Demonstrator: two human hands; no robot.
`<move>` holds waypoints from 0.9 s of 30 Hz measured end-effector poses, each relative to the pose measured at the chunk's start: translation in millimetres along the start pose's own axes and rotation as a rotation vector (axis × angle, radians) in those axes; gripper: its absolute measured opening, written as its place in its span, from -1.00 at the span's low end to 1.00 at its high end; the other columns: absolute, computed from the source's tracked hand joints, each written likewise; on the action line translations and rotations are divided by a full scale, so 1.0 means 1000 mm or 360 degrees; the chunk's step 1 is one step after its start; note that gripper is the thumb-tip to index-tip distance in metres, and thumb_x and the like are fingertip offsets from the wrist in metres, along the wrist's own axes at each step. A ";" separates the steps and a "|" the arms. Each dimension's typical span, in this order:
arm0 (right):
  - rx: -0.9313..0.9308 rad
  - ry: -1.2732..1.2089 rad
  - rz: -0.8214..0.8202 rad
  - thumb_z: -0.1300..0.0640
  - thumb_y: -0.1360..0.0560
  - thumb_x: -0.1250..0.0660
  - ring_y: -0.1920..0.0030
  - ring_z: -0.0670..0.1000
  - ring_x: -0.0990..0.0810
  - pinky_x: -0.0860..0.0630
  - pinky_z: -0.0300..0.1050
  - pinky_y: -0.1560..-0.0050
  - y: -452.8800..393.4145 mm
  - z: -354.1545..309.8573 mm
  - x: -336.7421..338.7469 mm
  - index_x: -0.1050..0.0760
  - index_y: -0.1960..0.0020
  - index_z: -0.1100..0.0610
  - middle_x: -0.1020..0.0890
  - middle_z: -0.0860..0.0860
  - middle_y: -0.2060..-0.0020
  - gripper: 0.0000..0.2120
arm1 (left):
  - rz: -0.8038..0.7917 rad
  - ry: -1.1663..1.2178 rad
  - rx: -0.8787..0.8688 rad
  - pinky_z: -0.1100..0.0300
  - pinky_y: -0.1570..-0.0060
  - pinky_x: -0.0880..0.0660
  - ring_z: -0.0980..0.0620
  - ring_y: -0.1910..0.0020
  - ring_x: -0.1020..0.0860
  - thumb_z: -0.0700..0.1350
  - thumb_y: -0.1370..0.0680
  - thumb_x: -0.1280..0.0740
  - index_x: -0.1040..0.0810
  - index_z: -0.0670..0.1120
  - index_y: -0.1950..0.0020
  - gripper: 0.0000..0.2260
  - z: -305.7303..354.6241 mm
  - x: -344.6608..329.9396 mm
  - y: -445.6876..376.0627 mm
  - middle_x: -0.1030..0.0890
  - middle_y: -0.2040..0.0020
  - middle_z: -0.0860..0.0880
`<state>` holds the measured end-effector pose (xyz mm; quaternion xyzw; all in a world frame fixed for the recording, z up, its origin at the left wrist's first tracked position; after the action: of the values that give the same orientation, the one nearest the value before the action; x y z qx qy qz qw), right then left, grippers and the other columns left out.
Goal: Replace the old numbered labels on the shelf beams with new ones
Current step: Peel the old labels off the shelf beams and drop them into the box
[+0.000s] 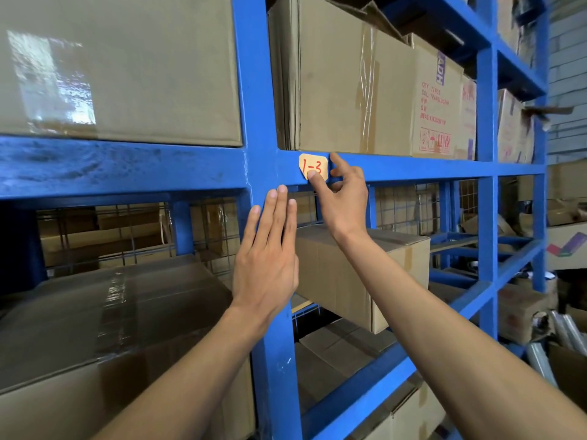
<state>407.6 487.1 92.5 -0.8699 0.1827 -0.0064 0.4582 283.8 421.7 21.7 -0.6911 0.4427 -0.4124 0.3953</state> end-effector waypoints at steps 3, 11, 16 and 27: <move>-0.0006 0.0012 0.0023 0.01 -0.50 -0.43 -0.03 0.01 -0.56 -0.47 -0.36 0.04 -0.001 -0.001 0.000 -0.45 -0.39 0.08 -0.47 -0.02 -0.05 -0.51 | -0.0014 0.0016 0.0003 -0.07 -0.55 0.15 -0.20 -0.60 0.07 -0.12 -0.56 -0.16 0.03 -0.25 -0.60 -0.34 0.000 -0.001 0.000 0.05 -0.61 -0.26; 0.0011 -0.0056 0.0017 0.09 -0.46 -0.47 0.20 -0.09 -0.47 -0.45 -0.36 0.20 -0.007 0.003 0.006 -0.57 -0.07 0.04 -0.57 0.03 0.02 -0.80 | -0.0027 0.0044 0.0011 -0.07 -0.55 0.17 -0.19 -0.60 0.09 -0.11 -0.57 -0.14 0.05 -0.24 -0.60 -0.34 0.000 -0.001 0.001 0.07 -0.61 -0.25; 0.0041 -0.0090 0.0059 0.16 -0.47 -0.45 0.24 -0.19 -0.52 -0.41 -0.42 0.26 -0.012 -0.004 0.012 -0.59 0.11 0.08 -0.63 -0.10 0.21 -0.95 | -0.0013 0.0035 0.0012 -0.06 -0.55 0.16 -0.19 -0.60 0.08 -0.12 -0.56 -0.12 0.04 -0.24 -0.60 -0.35 0.000 0.001 0.001 0.05 -0.61 -0.25; 0.0122 -0.0289 0.0040 0.21 -0.46 -0.47 0.21 -0.10 -0.59 -0.52 -0.35 0.17 0.002 -0.003 0.034 -0.62 0.09 0.10 -0.64 -0.02 0.27 -0.94 | -0.0056 0.0051 0.0024 -0.07 -0.55 0.16 -0.19 -0.60 0.10 -0.11 -0.57 -0.13 0.06 -0.24 -0.60 -0.34 0.000 -0.002 0.001 0.08 -0.61 -0.25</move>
<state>438.2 473.0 87.6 -0.8464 0.1511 0.0713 0.5057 283.2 423.4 20.0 -0.6891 0.4335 -0.4337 0.3861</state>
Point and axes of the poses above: each hand's wrist, its own y-axis away from the middle knuckle, its own x-axis out of the back of the hand, z = x × y, the point moved 3 cm from there along -y, towards the middle knuckle
